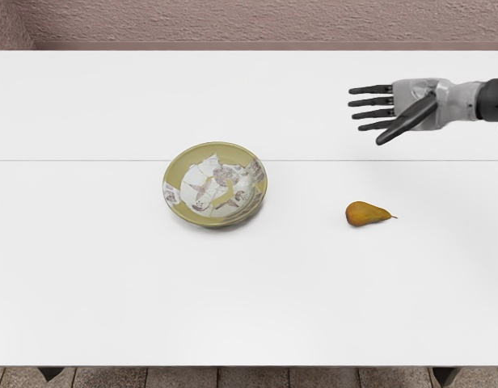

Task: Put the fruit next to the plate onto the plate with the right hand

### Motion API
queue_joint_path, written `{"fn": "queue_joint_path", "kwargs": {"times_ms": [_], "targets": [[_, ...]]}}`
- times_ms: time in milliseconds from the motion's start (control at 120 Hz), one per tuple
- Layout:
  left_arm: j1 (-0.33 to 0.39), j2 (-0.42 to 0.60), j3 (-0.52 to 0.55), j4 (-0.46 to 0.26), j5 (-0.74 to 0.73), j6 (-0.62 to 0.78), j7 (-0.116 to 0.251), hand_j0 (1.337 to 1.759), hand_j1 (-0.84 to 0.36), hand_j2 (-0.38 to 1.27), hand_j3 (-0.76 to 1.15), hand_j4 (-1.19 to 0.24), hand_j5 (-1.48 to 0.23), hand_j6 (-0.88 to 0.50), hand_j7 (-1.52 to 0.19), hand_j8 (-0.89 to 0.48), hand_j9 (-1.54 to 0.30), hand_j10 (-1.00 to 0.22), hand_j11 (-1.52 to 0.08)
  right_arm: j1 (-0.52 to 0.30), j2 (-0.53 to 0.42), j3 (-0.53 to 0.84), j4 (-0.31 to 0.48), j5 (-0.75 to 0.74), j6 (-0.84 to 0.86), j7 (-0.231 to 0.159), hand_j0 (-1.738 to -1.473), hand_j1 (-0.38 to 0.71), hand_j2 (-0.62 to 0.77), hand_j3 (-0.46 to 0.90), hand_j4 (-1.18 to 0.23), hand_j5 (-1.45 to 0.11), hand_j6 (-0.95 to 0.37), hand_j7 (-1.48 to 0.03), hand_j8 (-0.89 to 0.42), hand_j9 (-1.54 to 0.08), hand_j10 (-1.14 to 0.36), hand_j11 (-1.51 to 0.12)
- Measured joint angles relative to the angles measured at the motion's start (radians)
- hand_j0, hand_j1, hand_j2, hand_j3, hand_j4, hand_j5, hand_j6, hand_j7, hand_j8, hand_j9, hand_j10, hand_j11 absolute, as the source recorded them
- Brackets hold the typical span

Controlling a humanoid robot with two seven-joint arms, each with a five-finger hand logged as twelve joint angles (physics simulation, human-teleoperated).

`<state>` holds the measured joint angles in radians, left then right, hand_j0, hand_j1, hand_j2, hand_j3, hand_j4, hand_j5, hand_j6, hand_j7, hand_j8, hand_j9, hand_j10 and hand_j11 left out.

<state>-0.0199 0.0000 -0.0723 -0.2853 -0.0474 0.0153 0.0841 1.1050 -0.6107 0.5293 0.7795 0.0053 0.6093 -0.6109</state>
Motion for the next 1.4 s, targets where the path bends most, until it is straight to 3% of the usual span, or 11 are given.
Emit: {"fn": "queue_joint_path", "kwargs": {"times_ms": [183, 267, 325, 392, 458, 542, 758, 883, 1000, 1167, 1400], "targets": [[0.000, 0.000, 0.000, 0.000, 0.000, 0.000, 0.000, 1.658, 0.34, 0.00, 0.00, 0.00, -0.01, 0.00, -0.01, 0.00, -0.01, 0.00, -0.01, -0.016, -0.004, -0.022, 0.018, -0.001, 0.002, 0.000, -1.658, -0.32, 0.00, 0.00, -0.03, -0.04, -0.03, -0.05, -0.04, -0.03, -0.04, -0.03], [0.000, 0.000, 0.000, 0.000, 0.000, 0.000, 0.000, 1.658, 0.34, 0.00, 0.00, 0.00, -0.01, 0.00, -0.01, 0.00, -0.01, 0.00, -0.01, 0.157, -0.002, -0.276, 0.041, -0.077, 0.002, 0.000, -1.658, -0.32, 0.00, 0.00, -0.03, -0.04, -0.03, -0.04, -0.03, -0.03, -0.03, -0.03], [0.000, 0.000, 0.000, 0.000, 0.000, 0.000, 0.000, 1.658, 0.34, 0.00, 0.00, 0.00, -0.01, 0.00, -0.01, 0.00, -0.01, 0.00, -0.01, 0.339, -0.070, -0.463, 0.152, -0.102, 0.002, 0.000, -1.658, -0.32, 0.00, 0.00, -0.03, -0.04, -0.03, -0.04, -0.03, -0.03, -0.03, -0.03], [0.000, 0.000, 0.000, 0.000, 0.000, 0.000, 0.000, 1.658, 0.34, 0.00, 0.00, 0.00, -0.01, 0.00, -0.01, 0.00, -0.01, 0.00, -0.01, 0.510, -0.119, -0.580, 0.265, -0.120, -0.036, 0.000, -1.658, -0.32, 0.00, 0.00, -0.03, -0.04, -0.03, -0.04, -0.03, -0.03, -0.03, -0.03], [0.000, 0.000, 0.000, 0.000, 0.000, 0.000, 0.000, 1.658, 0.34, 0.00, 0.00, 0.00, -0.01, 0.00, -0.01, 0.00, -0.01, 0.00, -0.01, 0.599, -0.088, -0.663, 0.336, -0.160, -0.188, 0.000, -1.658, -0.32, 0.00, 0.00, -0.03, -0.04, -0.03, -0.04, -0.03, -0.03, -0.03, -0.03], [0.000, 0.000, 0.000, 0.000, 0.000, 0.000, 0.000, 1.658, 0.34, 0.00, 0.00, 0.00, -0.01, 0.00, -0.01, 0.00, -0.01, 0.00, -0.01, 0.653, -0.027, -0.793, 0.428, -0.193, -0.408, 0.000, -1.658, -0.32, 0.00, 0.00, -0.03, -0.03, -0.03, -0.03, -0.03, -0.03, -0.03, -0.03], [0.000, 0.000, 0.000, 0.000, 0.000, 0.000, 0.000, 1.658, 0.34, 0.00, 0.00, 0.00, 0.00, 0.00, 0.00, 0.00, 0.00, 0.00, 0.00, 0.680, 0.113, -1.038, 0.633, -0.252, -0.835, 0.000, -1.658, -0.32, 0.00, 0.00, -0.03, -0.04, -0.03, -0.04, -0.03, -0.03, -0.03, -0.03], [0.000, 0.000, 0.000, 0.000, 0.000, 0.000, 0.000, 1.658, 0.34, 0.00, 0.00, 0.00, -0.01, 0.00, -0.01, 0.00, -0.01, 0.00, -0.01, 0.621, 0.173, -1.096, 0.693, -0.265, -1.037, 0.000, -1.658, -0.31, -0.01, 0.00, -0.03, -0.04, -0.03, -0.04, -0.03, -0.04, -0.03, -0.04], [0.000, 0.000, 0.000, 0.000, 0.000, 0.000, 0.000, 1.658, 0.34, 0.00, 0.00, 0.00, -0.01, 0.00, -0.01, 0.00, -0.01, 0.00, -0.01, 0.570, 0.226, -1.131, 0.711, -0.280, -1.159, 0.000, -1.658, -0.31, -0.01, 0.00, -0.03, -0.04, -0.03, -0.04, -0.03, -0.04, -0.03, -0.04], [0.000, 0.000, 0.000, 0.000, 0.000, 0.000, 0.000, 1.658, 0.34, 0.00, 0.00, 0.00, 0.00, 0.00, 0.00, 0.00, 0.00, 0.00, 0.00, 0.541, 0.268, -1.175, 0.711, -0.305, -1.208, 0.000, -1.658, -0.30, -0.01, 0.00, -0.04, -0.05, -0.04, -0.05, -0.04, -0.05, -0.04, -0.05], [0.000, 0.000, 0.000, 0.000, 0.000, 0.000, 0.000, 1.658, 0.34, 0.00, 0.00, 0.00, 0.00, 0.00, 0.00, 0.00, 0.00, 0.00, 0.00, 0.467, 0.295, -1.184, 0.649, -0.407, -1.219, 0.000, -1.658, -0.20, -0.02, 0.00, -0.13, -0.16, -0.13, -0.16, -0.13, -0.16, -0.13, -0.16]]}}
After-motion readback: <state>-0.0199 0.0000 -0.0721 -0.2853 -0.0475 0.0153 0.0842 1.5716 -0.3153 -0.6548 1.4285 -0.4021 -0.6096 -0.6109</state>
